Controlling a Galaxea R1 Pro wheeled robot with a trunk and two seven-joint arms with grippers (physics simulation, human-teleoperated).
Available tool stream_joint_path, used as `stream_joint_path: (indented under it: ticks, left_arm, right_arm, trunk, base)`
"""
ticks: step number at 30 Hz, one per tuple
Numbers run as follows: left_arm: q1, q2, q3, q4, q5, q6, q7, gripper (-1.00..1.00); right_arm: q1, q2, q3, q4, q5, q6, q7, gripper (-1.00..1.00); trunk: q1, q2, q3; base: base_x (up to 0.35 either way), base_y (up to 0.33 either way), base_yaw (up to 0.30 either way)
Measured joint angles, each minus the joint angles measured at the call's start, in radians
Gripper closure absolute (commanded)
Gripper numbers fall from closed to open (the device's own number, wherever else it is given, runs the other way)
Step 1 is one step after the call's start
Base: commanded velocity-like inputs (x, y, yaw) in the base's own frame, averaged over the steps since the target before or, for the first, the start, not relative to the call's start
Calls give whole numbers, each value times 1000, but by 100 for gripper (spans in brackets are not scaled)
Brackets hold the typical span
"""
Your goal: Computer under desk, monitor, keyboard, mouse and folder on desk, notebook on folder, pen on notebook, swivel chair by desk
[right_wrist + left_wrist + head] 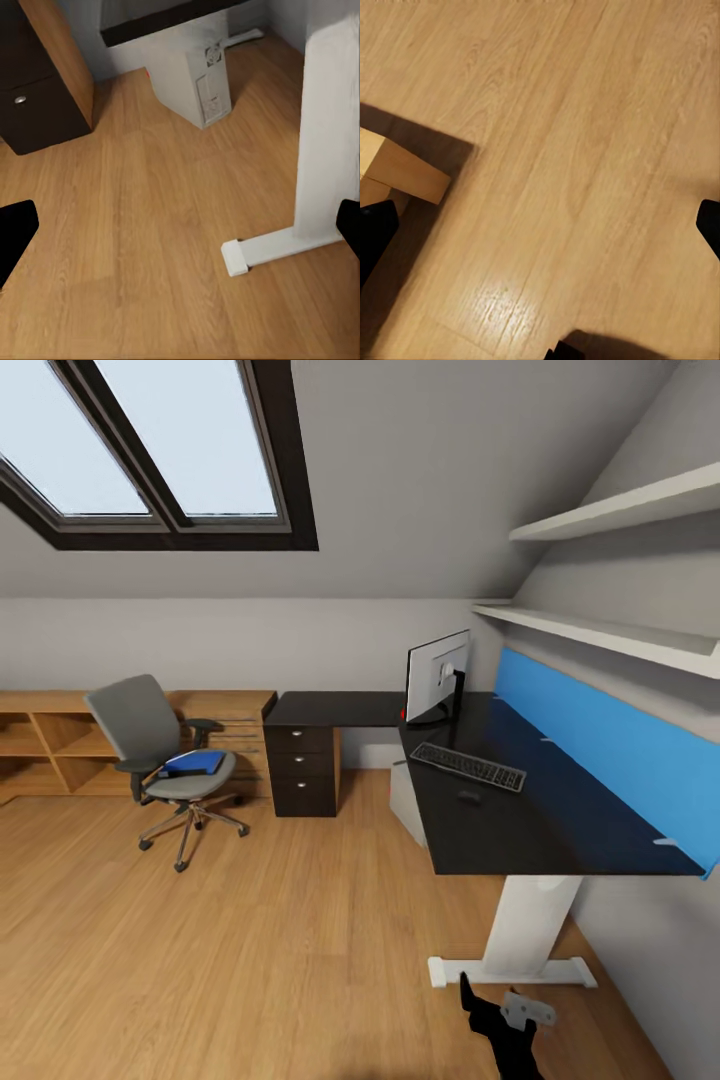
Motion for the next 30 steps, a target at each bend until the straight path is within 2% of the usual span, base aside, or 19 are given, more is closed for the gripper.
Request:
stream_joint_path:
  ticks: [3,5,6,11,12,15,19,20,21,23,24,27,28,30]
  left_arm:
    - [0,1,0,0,0,0,0,-100]
    - [0,1,0,0,0,0,0,-100]
    - [0,1,1,0,1,0,0,-100]
    - [0,2,1,0,1,-1,0,-100]
    - [0,2,1,0,2,-1,0,-100]
    - [0,2,1,0,2,-1,0,-100]
    - [0,2,1,0,2,-1,0,-100]
    - [0,2,1,0,2,-1,0,-100]
    - [0,2,1,0,2,-2,0,-100]
    - [0,2,1,0,2,-2,1,-100]
    - [0,2,1,0,2,-3,1,-100]
    - [0,2,1,0,2,-3,1,-100]
    - [0,1,1,0,2,-3,1,-100]
    - [0,1,1,0,3,-3,1,-100]
  right_arm:
    - [0,-13,-2,-77,-7,-6,-2,-100]
    - [0,-21,-6,-165,-15,2,-6,-100]
    - [0,-25,-9,-221,-21,21,-13,-100]
    - [0,-42,-18,-367,-25,119,-63,-100]
    - [0,-56,-20,-424,-27,178,-93,-100]
    - [0,-79,-23,-517,-28,289,-136,-100]
    - [0,-101,-25,-645,-28,473,-185,-100]
    - [0,-104,-25,-675,-27,524,-196,-100]
    - [0,-109,-26,-731,-25,622,-219,-100]
    - [0,-112,-26,-787,-24,719,-246,-100]
    - [-1,-114,-25,-833,-25,799,-275,-100]
    - [-3,-114,-24,-884,-24,914,-325,-100]
    - [-7,-113,-22,-902,-24,977,-358,-100]
    - [-15,-112,-20,-911,-24,1031,-389,-100]
  trunk:
    - [-12,21,9]
    - [-19,35,16]
    - [-23,42,19]
    - [-42,77,35]
    - [-46,84,38]
    - [-58,105,47]
    - [-73,133,60]
    - [-77,140,63]
    - [-81,147,66]
    - [-88,161,72]
    - [-92,168,75]
    - [-104,189,85]
    - [-107,196,88]
    - [-115,210,94]
  base:
    - [0,0,0]
    - [0,0,0]
    - [0,0,0]
    - [0,0,0]
    - [0,0,0]
    - [0,0,0]
    - [0,0,0]
    - [0,0,0]
    - [0,0,0]
    - [0,0,0]
    - [0,0,0]
    - [0,0,0]
    - [0,0,0]
    - [0,0,0]
